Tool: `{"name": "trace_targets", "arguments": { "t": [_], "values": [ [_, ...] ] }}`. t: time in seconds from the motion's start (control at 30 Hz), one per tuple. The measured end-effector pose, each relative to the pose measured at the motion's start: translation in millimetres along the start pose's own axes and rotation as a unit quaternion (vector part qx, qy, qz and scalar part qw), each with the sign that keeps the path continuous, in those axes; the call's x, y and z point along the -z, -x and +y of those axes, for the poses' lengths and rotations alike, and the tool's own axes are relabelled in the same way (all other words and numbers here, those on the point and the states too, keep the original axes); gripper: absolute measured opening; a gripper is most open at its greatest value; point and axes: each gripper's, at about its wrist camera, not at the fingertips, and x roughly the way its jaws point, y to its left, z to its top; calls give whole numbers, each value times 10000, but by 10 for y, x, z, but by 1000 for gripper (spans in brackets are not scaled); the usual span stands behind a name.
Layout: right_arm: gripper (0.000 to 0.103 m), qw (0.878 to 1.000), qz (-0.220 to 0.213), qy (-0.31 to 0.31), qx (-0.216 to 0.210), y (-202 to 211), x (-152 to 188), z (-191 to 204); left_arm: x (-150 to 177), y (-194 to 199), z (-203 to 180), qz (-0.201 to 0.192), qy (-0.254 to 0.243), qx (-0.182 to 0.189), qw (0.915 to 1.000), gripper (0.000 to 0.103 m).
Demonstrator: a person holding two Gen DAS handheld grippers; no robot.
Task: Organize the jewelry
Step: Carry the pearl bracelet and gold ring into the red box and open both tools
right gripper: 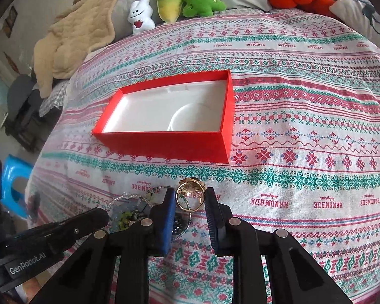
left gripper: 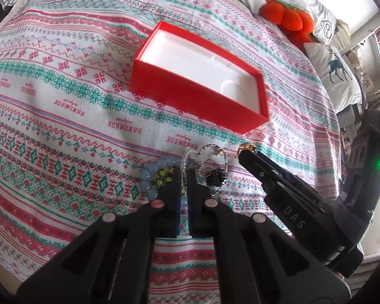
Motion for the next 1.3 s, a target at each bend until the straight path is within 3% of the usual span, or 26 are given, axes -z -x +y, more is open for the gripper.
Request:
{"name": "trace_targets", "arguments": {
  "t": [0.53,1.3],
  "values": [
    [23,9993,-335,4,-157,195,-57,-5,-172,468,-65,-487,-96,726,9961,5],
    [23,9972,-566,-41,-484,75,-598,-115,-907,335,44,-810,96,715,9941,5]
  ]
}}
